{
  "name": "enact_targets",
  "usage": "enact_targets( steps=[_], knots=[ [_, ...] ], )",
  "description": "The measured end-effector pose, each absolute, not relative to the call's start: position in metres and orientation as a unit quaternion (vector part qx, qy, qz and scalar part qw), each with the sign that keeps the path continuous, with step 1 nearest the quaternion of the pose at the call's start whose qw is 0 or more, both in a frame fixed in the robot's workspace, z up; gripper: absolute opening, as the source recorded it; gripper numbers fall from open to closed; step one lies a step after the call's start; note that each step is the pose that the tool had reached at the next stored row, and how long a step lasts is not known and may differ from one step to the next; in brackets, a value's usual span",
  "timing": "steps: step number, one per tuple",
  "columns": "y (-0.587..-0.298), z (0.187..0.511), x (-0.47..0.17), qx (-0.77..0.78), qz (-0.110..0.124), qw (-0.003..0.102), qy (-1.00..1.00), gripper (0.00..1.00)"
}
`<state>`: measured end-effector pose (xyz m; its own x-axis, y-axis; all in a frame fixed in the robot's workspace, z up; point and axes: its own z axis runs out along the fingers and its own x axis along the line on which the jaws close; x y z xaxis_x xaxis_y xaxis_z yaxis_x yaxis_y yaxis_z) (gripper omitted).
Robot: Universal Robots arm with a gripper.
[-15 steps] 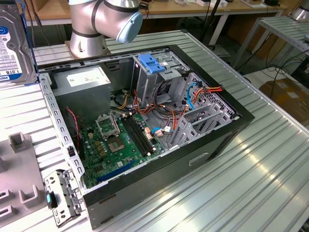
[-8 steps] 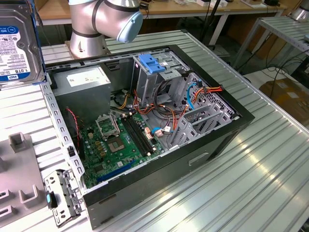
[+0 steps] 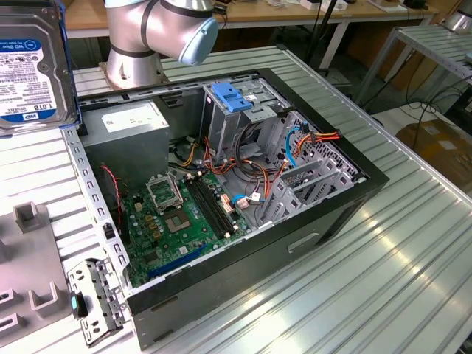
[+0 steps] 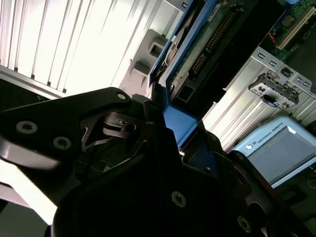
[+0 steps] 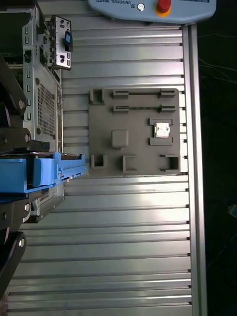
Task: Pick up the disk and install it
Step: 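Pick up the disk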
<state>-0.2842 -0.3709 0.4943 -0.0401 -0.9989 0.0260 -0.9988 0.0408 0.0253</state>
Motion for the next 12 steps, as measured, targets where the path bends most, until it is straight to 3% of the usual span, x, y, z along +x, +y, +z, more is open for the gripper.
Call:
enact_targets(
  steps=[12],
  knots=[
    [-0.371,0.494,-0.262,0.692,0.003,0.021,-0.721,0.37]
  ],
)
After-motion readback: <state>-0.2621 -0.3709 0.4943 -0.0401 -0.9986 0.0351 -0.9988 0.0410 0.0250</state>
